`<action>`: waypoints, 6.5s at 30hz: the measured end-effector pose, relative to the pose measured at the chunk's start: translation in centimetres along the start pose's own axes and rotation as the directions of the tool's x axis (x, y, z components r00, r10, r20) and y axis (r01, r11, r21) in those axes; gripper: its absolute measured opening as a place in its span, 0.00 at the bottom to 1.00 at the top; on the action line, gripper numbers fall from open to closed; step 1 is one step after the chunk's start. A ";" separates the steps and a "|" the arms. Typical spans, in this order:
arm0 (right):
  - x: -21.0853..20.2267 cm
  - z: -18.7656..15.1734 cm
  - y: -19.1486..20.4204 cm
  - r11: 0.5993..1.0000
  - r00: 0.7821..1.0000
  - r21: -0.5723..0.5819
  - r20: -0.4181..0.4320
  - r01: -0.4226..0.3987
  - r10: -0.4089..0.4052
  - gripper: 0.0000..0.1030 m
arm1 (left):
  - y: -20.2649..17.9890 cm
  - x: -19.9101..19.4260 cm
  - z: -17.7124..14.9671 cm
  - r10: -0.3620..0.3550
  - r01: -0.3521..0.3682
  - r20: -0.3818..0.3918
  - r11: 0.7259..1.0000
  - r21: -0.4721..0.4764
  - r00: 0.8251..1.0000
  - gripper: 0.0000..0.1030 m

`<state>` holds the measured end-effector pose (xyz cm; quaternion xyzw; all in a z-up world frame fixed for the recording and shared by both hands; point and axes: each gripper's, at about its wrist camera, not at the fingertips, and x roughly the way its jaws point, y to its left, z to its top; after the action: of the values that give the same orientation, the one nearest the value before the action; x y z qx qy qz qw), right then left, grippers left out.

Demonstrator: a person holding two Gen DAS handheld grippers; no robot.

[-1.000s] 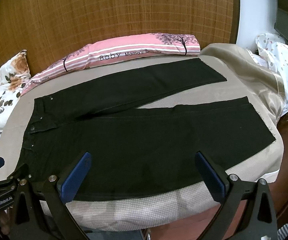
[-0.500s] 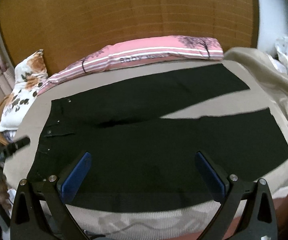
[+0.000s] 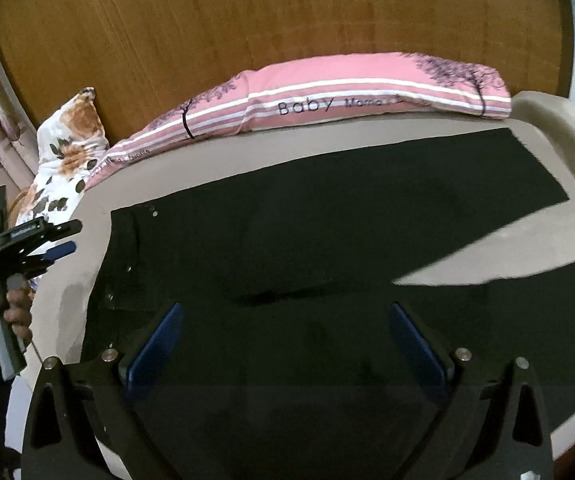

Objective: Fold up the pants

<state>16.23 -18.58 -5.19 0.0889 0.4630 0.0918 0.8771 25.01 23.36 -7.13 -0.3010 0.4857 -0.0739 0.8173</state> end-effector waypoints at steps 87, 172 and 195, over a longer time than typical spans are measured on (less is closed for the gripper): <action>17.3 18.3 -7.8 0.673 0.924 -0.687 -0.381 -0.276 -0.010 0.09 | -7.4 -0.3 -2.7 -0.136 0.063 0.164 0.919 0.389 0.977 0.07; -1.7 -11.1 -25.0 0.781 0.971 0.593 0.010 -0.197 0.237 0.14 | -1.5 -7.4 -21.5 -0.089 0.089 0.007 0.996 0.029 0.996 0.28; -4.7 -15.0 -22.9 0.854 0.988 0.520 -0.116 -0.024 0.099 0.27 | -2.2 -4.5 -22.7 0.271 -0.255 0.016 0.883 0.394 0.963 0.27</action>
<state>3.03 -40.81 -15.33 0.3294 0.5270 -0.0020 0.7834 3.99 13.89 -10.41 -0.0613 0.5133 -0.0642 0.8536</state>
